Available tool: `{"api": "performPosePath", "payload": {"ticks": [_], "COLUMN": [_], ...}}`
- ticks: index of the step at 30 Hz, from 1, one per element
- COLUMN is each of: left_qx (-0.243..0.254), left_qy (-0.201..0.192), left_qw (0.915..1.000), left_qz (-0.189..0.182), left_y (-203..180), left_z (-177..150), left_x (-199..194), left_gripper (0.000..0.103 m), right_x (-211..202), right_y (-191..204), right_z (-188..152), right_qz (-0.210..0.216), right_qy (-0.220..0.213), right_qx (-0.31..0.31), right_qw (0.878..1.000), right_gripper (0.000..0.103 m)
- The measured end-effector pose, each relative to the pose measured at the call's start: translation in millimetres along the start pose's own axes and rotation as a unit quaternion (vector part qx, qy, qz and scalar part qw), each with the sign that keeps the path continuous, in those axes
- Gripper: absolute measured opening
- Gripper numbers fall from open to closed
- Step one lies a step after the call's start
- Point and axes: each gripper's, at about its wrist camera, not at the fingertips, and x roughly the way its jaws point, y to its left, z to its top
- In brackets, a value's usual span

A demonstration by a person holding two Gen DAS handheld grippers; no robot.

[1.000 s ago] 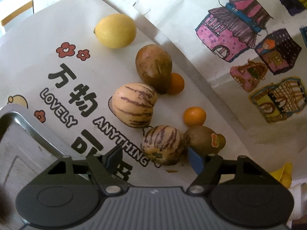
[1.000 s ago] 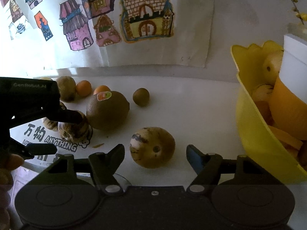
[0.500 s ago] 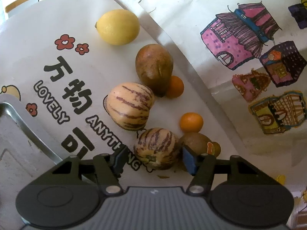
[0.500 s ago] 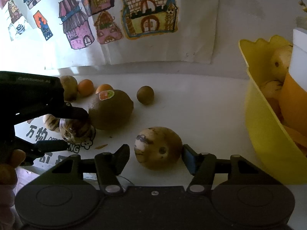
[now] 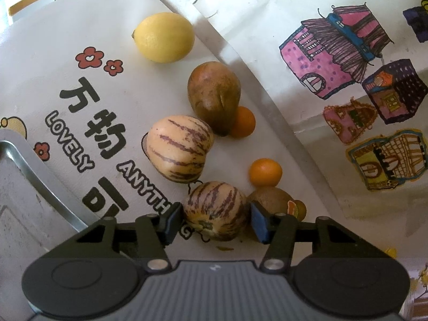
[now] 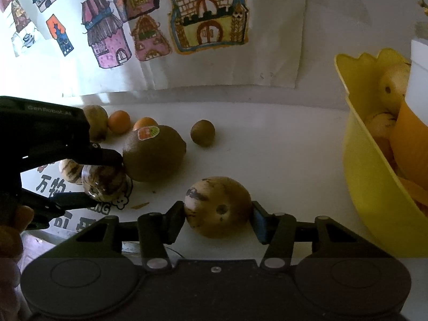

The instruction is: Organize fruits

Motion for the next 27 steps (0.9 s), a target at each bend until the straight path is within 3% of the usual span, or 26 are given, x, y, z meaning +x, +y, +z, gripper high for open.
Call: {"api": "performPosePath", "payload": {"ticks": [15,27], "left_qx": [0.022,0.043], "left_qy": [0.0,0.009], "left_qw": [0.9997,0.9991], "left_qz": [0.001,-0.002], "left_y": [-0.5,5.8], "left_z": [-0.2,-5.1], "left_x": [-1.4,-11.6], "left_gripper": [0.057,0.056], "right_x": [1.3,-0.3], "right_y": [0.7,0.7], "right_z": [0.7,-4.2], "right_qz": [0.003,0.03], "right_qy": [-0.007,-0.018], "right_qx": [-0.005,-0.016], "right_qw": [1.0,0.999], "right_gripper": [0.052,0.052]}}
